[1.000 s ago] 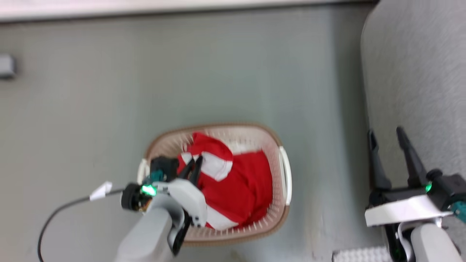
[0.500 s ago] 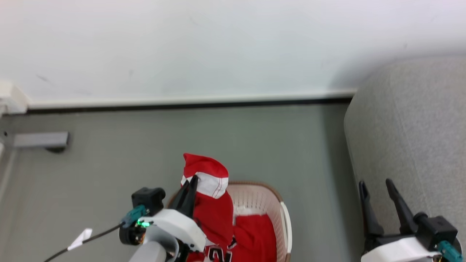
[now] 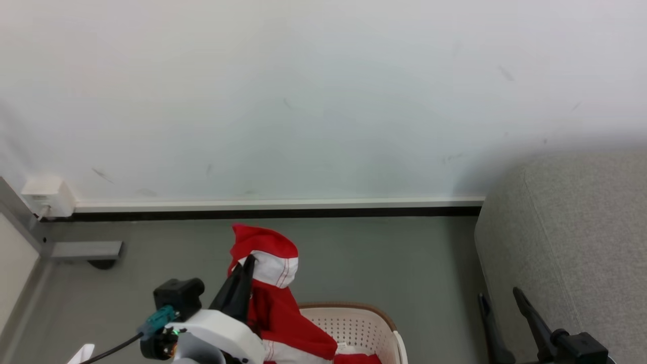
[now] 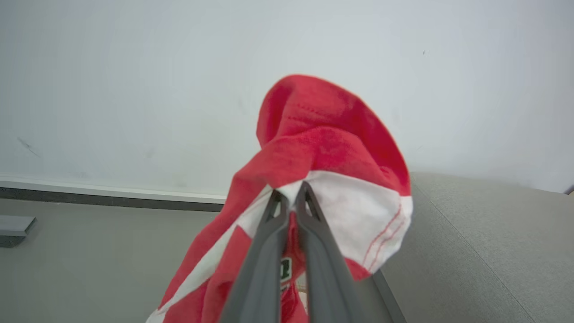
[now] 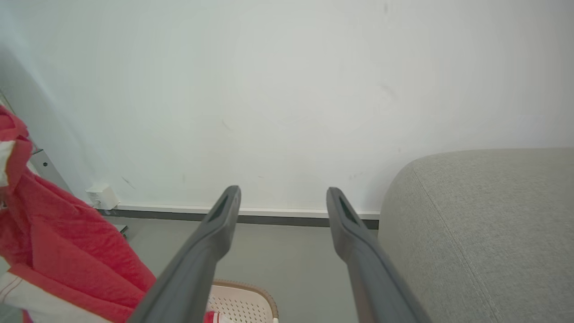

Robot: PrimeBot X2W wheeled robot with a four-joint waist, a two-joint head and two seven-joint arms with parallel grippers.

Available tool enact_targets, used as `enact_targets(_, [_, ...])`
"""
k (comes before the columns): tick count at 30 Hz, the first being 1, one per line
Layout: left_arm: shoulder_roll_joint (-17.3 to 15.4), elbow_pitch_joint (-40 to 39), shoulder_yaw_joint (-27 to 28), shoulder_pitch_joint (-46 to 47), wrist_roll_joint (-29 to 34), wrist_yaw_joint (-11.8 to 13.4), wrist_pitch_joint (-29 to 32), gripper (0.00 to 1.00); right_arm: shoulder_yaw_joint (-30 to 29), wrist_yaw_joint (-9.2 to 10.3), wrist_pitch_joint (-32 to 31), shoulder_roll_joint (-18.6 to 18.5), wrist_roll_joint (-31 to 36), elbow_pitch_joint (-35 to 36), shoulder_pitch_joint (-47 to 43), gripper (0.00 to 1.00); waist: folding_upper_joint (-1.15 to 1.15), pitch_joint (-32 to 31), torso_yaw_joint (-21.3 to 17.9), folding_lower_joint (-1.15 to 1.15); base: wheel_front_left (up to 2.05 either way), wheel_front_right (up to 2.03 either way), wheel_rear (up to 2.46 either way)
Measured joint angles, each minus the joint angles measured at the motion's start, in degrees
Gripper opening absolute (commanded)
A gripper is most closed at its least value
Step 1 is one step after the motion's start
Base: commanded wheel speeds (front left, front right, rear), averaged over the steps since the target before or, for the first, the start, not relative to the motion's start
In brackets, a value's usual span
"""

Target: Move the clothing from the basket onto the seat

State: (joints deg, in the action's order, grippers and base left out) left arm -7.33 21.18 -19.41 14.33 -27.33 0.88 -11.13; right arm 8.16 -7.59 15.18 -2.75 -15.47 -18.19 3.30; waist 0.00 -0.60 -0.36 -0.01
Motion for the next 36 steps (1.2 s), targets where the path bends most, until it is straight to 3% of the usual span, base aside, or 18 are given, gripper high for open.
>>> enact_targets(11, [-2.5, -7.5, 0.2, -2.6, -0.6, 1.5, 3.6, 0.00, 3.8, 0.00, 0.0, -1.0, -0.2, 0.6, -1.0, 1.00, 0.00, -2.2, 0.7, 0.01, 0.00, 0.00, 0.00])
enact_targets(17, [-3.0, -11.6, -0.4, -2.9, -0.8, 1.8, 5.4, 0.00, 9.1, 0.00, 0.0, -2.1, -1.3, 1.2, 0.7, 1.00, 0.00, -2.1, 0.3, 0.02, 0.00, 0.00, 0.00])
enact_targets(27, [-3.0, -19.5, -3.3, -2.3, -1.4, 1.1, 10.1, 0.00, 28.3, 0.01, -0.6, -8.3, -9.6, 0.6, 9.2, 1.00, 0.00, -1.8, -0.3, 0.02, 0.00, 0.00, 0.00])
enact_targets(36, [-2.6, -25.3, -7.6, -1.6, -1.5, -0.6, 14.3, 0.00, 39.4, 0.02, -0.8, -12.5, -14.9, 1.1, 17.6, 1.00, 0.00, -1.7, -1.0, 0.02, 0.00, 0.00, 0.00])
